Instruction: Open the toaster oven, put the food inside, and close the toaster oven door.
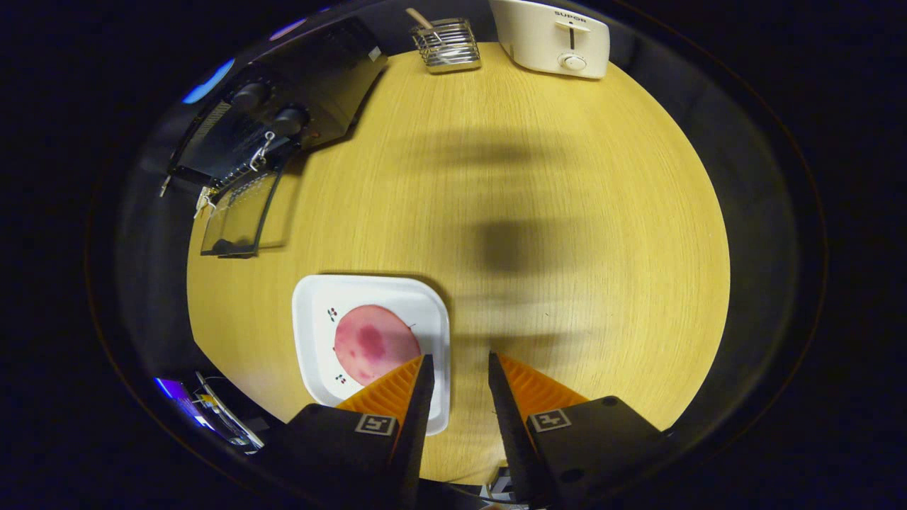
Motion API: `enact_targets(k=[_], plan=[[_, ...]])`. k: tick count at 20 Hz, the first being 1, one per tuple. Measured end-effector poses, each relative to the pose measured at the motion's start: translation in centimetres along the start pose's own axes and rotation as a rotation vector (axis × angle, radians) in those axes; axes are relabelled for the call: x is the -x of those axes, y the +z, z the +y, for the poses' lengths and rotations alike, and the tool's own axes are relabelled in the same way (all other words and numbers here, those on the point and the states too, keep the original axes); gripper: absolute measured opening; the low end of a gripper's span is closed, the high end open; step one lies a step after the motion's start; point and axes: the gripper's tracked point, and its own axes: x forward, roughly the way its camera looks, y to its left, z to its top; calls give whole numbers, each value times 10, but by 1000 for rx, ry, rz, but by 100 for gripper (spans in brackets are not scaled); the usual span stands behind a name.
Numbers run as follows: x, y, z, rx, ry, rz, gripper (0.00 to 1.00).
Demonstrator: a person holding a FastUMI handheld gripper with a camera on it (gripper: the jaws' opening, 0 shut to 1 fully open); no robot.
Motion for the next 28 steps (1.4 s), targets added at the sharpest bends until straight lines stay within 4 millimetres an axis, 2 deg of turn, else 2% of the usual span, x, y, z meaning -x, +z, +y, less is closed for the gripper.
enact_targets(k=[3, 4, 5, 7, 8, 11, 16, 20, 23, 25, 28], plan=[[-10, -5, 6, 37, 14, 27, 54], [-4, -13, 3, 19, 26, 64, 31], [4, -11, 5, -24, 33, 64, 8], [-9, -11, 9, -21, 96, 44, 10], [-3, -12, 9, -34, 124, 47, 5], [-1, -14, 9, -129, 205, 43, 5], [22, -18, 18, -311, 369, -7, 5], [46, -23, 35, -410, 436, -55, 5], [63, -24, 64, -518, 473, -96, 5], [74, -26, 94, -602, 517, -108, 5], [83, -20, 141, -701, 581, -136, 5]])
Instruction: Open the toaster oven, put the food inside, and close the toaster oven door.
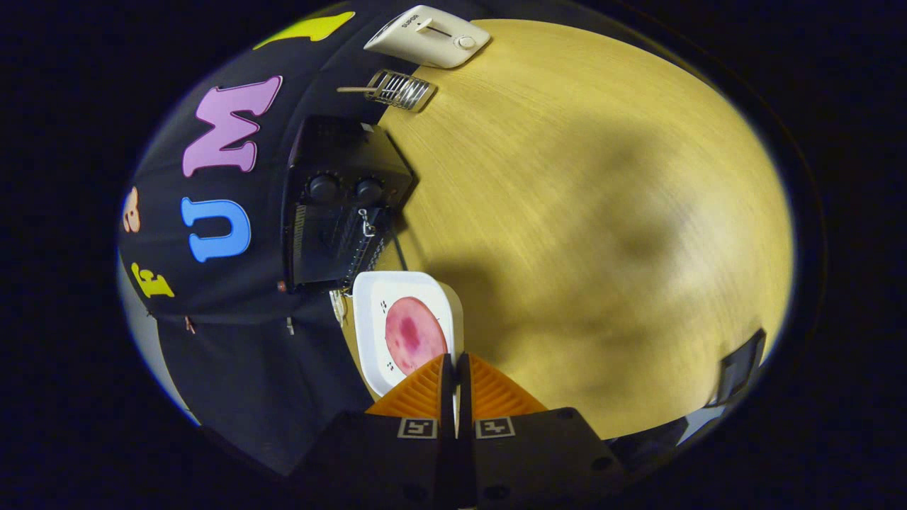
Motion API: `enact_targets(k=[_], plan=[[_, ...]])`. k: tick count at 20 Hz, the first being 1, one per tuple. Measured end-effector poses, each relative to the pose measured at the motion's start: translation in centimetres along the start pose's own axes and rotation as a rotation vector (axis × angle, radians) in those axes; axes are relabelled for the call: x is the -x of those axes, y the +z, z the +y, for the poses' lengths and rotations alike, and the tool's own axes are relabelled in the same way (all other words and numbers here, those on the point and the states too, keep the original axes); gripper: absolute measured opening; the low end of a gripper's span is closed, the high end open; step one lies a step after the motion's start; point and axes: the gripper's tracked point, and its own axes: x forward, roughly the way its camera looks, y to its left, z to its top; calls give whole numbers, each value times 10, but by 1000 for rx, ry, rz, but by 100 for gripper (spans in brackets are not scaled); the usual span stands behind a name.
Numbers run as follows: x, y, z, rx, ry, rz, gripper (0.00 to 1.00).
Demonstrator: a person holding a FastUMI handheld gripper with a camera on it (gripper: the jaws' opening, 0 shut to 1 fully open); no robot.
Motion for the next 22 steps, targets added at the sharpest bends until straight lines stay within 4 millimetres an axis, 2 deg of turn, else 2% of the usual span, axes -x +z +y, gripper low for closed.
enact_targets(k=[4, 8, 11, 15, 19, 22], plan=[[-31, -19, 45, -160, 32, -105, 5], [-73, -20, 79, -278, 27, -240, 5], [-106, -10, 105, -357, 51, -337, 5], [-151, 9, 129, -473, 50, -463, 5], [-190, 25, 161, -543, 63, -528, 5], [-208, 47, 180, -583, 79, -612, 5]])
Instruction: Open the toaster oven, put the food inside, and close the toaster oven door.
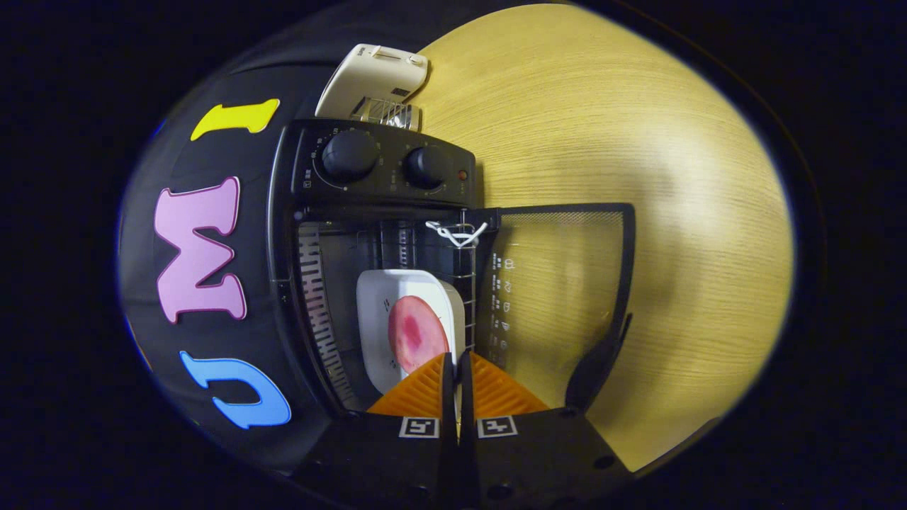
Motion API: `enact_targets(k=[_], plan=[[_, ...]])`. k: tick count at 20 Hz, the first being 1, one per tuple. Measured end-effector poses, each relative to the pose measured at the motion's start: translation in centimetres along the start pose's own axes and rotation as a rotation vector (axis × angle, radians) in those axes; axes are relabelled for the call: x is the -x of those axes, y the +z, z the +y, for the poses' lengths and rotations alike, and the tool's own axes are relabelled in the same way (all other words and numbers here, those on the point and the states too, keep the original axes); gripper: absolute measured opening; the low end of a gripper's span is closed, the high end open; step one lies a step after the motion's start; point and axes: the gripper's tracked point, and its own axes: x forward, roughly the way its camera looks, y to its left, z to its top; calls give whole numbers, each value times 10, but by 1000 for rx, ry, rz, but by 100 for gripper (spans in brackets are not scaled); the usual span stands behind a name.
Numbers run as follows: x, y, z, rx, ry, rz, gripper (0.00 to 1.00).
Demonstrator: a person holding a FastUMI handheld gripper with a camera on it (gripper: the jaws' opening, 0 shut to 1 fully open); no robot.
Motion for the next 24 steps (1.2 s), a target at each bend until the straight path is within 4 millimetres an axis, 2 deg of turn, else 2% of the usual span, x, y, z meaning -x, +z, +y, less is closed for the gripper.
enact_targets(k=[3, 7, 11, 15, 16, 17, 18, 19, 20, 21, 23, 24], plan=[[-21, -1, 13, -6, 8, -43, 5], [-36, 5, 19, -47, 13, -77, 5], [-44, 8, 25, -66, 57, -85, 5], [-41, 4, 32, -61, 110, -48, 14], [-37, 4, 34, -53, 124, -40, 31], [-33, 4, 35, -45, 133, -31, 41], [-29, 1, 36, -38, 142, -25, 57], [-22, -2, 34, -27, 131, -11, 63], [-18, -5, 33, -15, 125, 4, 76], [-13, -8, 31, -5, 123, 17, 80], [2, -18, 27, 34, 116, 57, 95], [11, -22, 28, 51, 122, 72, 99]])
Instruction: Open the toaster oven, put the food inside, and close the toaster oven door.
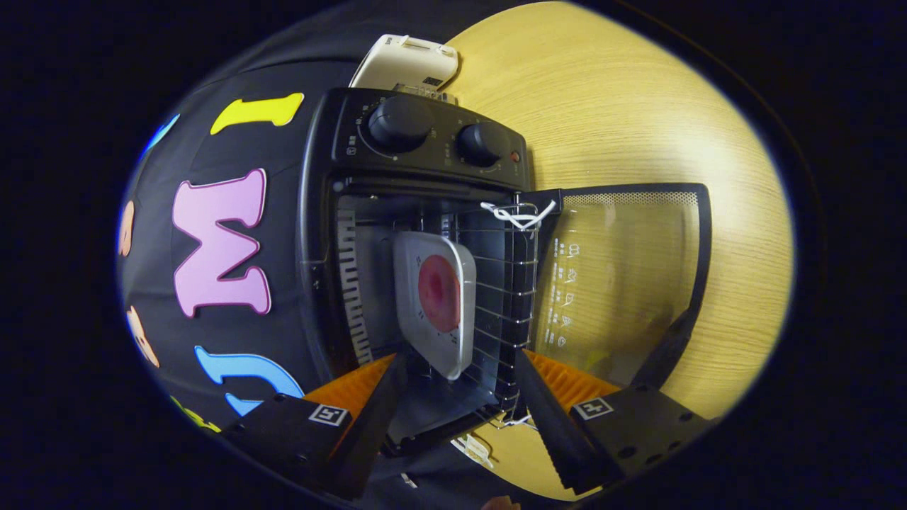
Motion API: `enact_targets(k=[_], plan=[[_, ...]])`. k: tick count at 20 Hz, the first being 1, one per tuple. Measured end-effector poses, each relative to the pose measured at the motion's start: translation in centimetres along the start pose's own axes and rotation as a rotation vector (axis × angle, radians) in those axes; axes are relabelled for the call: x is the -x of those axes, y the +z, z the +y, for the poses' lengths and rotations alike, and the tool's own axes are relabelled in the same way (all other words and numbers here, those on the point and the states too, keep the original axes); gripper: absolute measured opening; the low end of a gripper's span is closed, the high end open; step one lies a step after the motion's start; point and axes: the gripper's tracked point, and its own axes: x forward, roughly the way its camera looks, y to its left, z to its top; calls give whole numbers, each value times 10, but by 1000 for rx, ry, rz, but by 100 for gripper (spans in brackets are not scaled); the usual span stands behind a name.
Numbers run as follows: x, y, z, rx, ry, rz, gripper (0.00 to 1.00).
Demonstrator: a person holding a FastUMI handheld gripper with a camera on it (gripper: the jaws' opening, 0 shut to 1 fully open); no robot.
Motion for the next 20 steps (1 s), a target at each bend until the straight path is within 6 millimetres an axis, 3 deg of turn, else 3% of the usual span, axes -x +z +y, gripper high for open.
enact_targets(k=[5, 10, 14, 20], plan=[[52, -27, 3, 295, 47, 86, 98], [84, -27, -59, 815, -77, 112, 98], [94, -10, -109, 1183, -220, 86, 99], [87, -10, -145, 1373, -311, 141, 99]])
